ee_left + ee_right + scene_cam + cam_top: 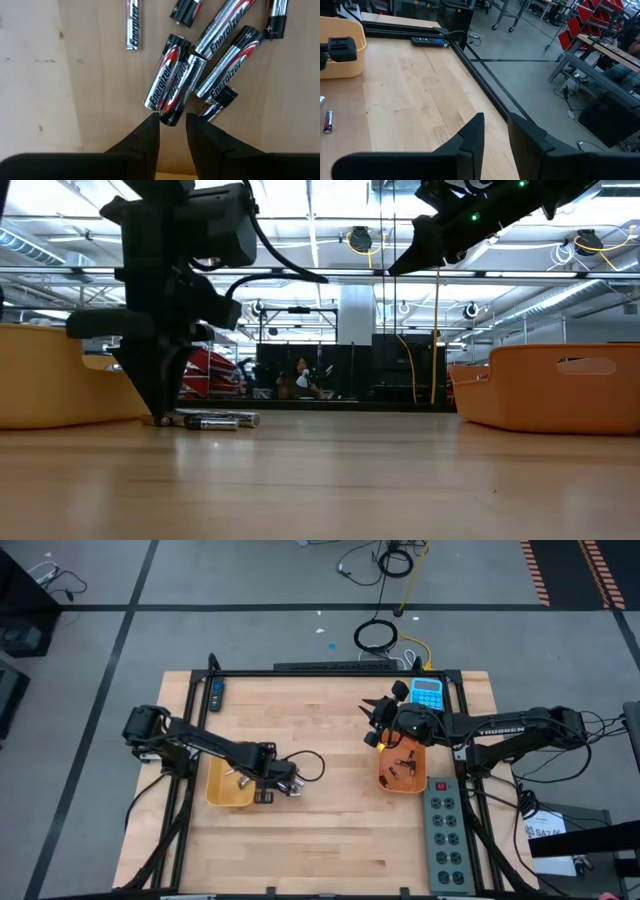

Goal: Sort batteries
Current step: Put the silver battery into the yellow bin

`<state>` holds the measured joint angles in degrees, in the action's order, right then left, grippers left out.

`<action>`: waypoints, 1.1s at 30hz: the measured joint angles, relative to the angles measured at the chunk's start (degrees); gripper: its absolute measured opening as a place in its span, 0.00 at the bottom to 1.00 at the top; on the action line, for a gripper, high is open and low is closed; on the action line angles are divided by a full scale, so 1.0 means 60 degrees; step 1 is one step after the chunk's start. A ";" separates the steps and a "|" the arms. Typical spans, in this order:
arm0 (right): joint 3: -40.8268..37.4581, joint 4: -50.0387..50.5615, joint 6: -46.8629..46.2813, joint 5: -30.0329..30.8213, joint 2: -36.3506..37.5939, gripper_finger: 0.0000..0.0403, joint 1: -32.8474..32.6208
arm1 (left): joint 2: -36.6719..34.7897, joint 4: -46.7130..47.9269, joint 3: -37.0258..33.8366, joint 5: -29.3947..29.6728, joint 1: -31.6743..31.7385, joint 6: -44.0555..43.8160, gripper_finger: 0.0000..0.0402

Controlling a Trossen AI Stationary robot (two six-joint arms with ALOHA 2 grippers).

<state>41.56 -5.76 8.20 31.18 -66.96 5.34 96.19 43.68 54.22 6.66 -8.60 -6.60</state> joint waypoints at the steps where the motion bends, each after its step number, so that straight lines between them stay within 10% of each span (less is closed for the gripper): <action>1: 0.0000 0.0000 -0.0002 -0.0003 0.0000 0.20 0.0000 | 0.0038 -0.0001 0.0000 -0.0008 0.0002 0.0008 0.26; 33: 0.0000 -0.0004 0.0001 0.0001 0.0000 0.20 0.0000 | 0.0741 -0.0633 0.0018 -0.0670 0.0215 0.0511 0.29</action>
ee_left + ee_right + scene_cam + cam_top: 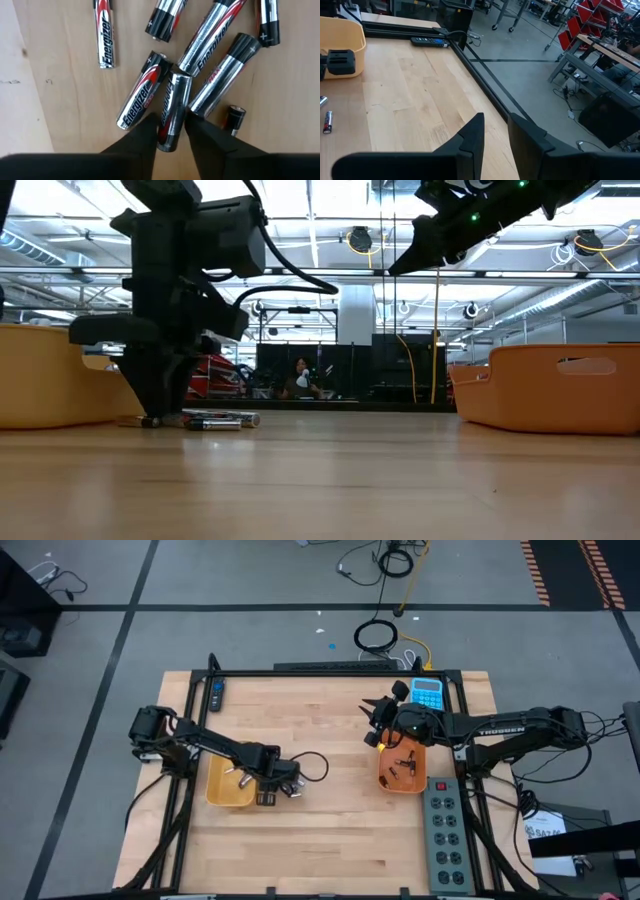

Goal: Sort batteries
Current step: Put the silver battery into the yellow bin

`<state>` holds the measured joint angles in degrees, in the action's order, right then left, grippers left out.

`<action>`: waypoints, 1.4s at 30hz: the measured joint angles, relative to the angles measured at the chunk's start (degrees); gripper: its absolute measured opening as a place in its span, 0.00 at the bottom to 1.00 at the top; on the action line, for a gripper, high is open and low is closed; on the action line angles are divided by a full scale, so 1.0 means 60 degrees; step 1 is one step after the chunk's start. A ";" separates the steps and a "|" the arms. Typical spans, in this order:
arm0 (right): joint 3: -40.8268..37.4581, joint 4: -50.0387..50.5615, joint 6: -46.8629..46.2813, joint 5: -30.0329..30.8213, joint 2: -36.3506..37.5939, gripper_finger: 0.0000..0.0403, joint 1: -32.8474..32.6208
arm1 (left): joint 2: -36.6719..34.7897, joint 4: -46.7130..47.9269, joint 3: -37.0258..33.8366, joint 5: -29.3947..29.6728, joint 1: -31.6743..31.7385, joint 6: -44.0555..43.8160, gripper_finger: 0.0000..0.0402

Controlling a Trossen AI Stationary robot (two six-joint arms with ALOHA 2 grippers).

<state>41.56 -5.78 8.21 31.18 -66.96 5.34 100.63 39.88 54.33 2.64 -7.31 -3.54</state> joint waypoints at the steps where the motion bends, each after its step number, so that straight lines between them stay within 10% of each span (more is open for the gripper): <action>1: 0.0000 0.0000 0.0003 0.0000 0.0000 0.20 0.0000 | 0.0001 -0.0019 0.0000 -0.0012 0.0013 -0.0002 0.25; 5: 0.0000 0.0000 0.0040 0.0000 0.0000 0.20 0.0000 | 0.0005 -0.0022 -0.0003 0.0032 0.0019 0.0001 0.11; 22: 0.0000 0.0021 0.0044 0.0000 0.0000 0.20 0.0000 | -0.0319 0.0624 0.0490 0.0236 0.0031 -0.0337 0.11; 42: 0.0000 0.0069 -0.0007 0.0000 0.0000 0.20 0.0004 | -0.0381 0.5746 0.2430 -0.1357 -0.0052 -0.1623 0.13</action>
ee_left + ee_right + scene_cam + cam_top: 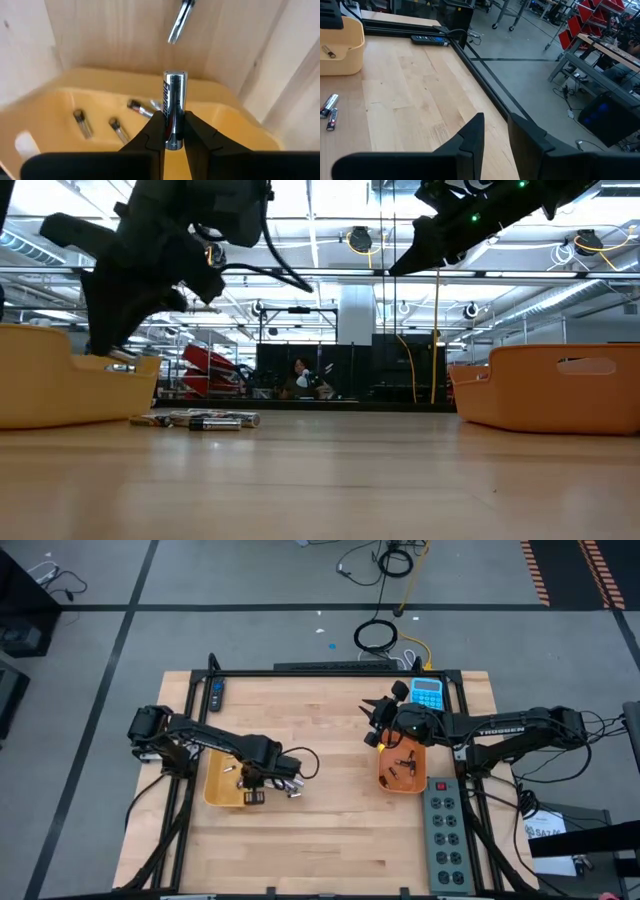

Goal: Sort batteries
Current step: Put the silver battery into the yellow bin

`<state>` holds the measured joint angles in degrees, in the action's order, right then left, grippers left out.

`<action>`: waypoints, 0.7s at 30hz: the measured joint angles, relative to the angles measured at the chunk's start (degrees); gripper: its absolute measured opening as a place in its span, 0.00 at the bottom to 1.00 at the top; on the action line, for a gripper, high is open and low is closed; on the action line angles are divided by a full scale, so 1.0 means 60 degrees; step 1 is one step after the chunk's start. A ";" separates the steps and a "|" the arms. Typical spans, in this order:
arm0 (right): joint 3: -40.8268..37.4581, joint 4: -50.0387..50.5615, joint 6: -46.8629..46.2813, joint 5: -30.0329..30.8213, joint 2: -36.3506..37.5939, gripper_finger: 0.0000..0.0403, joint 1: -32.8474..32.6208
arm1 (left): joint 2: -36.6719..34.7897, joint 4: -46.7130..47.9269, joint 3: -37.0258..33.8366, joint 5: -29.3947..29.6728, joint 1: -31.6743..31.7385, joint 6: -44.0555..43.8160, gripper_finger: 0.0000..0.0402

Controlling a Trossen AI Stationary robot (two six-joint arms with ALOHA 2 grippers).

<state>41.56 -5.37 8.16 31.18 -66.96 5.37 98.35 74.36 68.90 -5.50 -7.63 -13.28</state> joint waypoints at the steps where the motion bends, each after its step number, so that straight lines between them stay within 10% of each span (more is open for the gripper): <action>1: 0.0000 0.0000 0.0000 0.0000 0.0000 0.20 -0.0004 | 0.0000 0.0210 0.0000 -0.0070 0.0002 -0.0130 0.13; 21: 0.0000 0.0160 -0.0029 0.0004 0.0000 0.20 -0.0109 | -0.0015 0.1806 -0.0724 0.1043 -0.0414 -0.1264 0.49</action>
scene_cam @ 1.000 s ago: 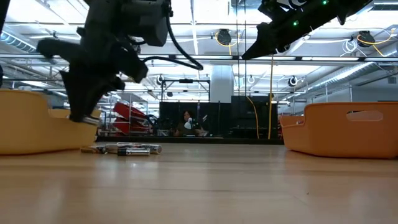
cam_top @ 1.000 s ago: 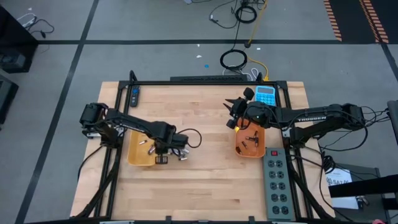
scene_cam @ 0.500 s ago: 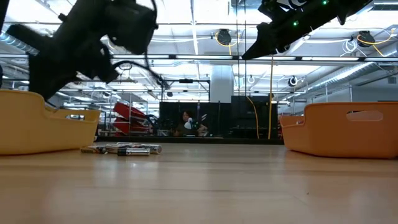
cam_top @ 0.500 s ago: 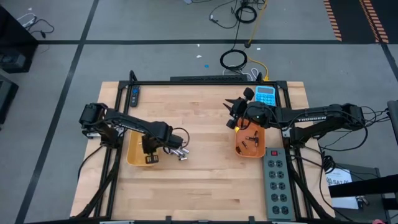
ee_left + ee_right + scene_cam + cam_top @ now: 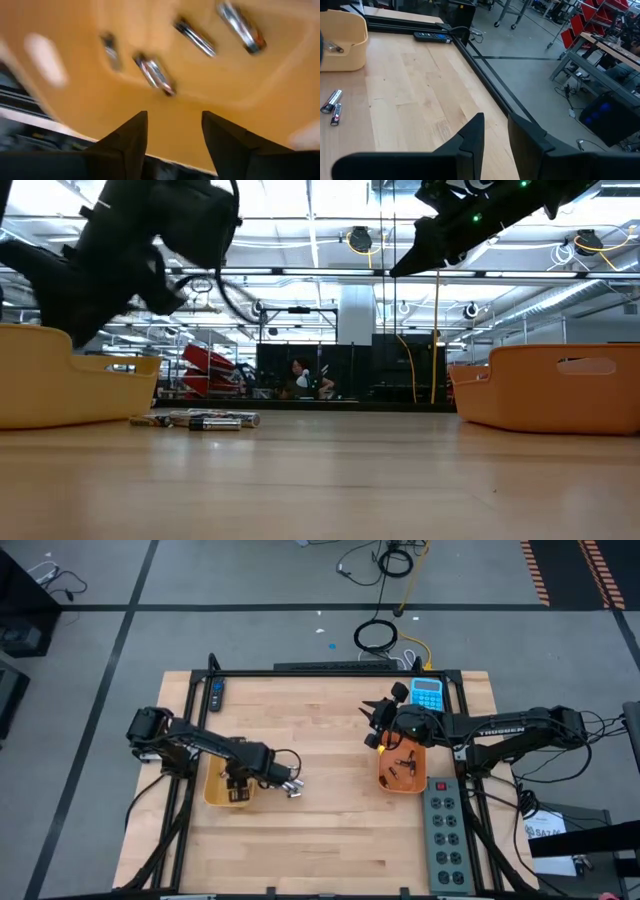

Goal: Sort batteries
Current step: Put the silver battery into the yellow bin

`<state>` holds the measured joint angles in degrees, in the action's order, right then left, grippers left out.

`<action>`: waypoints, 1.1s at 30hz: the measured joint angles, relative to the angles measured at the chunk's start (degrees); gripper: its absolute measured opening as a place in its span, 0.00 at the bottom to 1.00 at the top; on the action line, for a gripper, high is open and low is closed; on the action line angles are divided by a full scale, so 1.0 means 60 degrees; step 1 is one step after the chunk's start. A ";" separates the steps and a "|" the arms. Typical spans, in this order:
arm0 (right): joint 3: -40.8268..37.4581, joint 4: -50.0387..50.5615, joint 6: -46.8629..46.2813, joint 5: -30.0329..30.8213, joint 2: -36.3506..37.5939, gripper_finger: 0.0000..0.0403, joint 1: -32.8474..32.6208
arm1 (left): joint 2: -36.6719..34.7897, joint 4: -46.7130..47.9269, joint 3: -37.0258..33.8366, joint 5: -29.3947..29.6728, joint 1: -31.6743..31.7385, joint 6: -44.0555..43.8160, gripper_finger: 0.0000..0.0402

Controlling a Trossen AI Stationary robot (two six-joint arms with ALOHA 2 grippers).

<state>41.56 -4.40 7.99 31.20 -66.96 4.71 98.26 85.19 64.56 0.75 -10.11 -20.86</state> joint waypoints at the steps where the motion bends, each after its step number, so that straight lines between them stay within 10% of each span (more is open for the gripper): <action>1: 0.0000 -0.0001 0.0000 -0.0002 0.0000 0.20 0.0000 | 0.0000 -0.0018 0.0111 0.0478 -0.0076 0.0057 0.49; 14: 0.0000 0.0055 -0.0040 0.0000 0.0000 0.20 0.0007 | -0.0007 -0.2037 0.0559 0.4702 -0.1141 0.1570 0.48; 22: 0.0000 0.0058 -0.0044 0.0000 0.0000 0.20 0.0007 | -0.0007 -0.4852 0.0553 0.0667 -0.1409 0.2462 0.48; 33: 0.0000 0.0058 -0.0146 0.0000 -0.0001 0.20 0.0007 | -0.0007 -0.5586 0.0109 0.0554 -0.0844 0.2289 0.48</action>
<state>41.56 -4.05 7.11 31.20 -66.96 4.75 98.21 51.67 65.21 4.08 -15.17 -7.13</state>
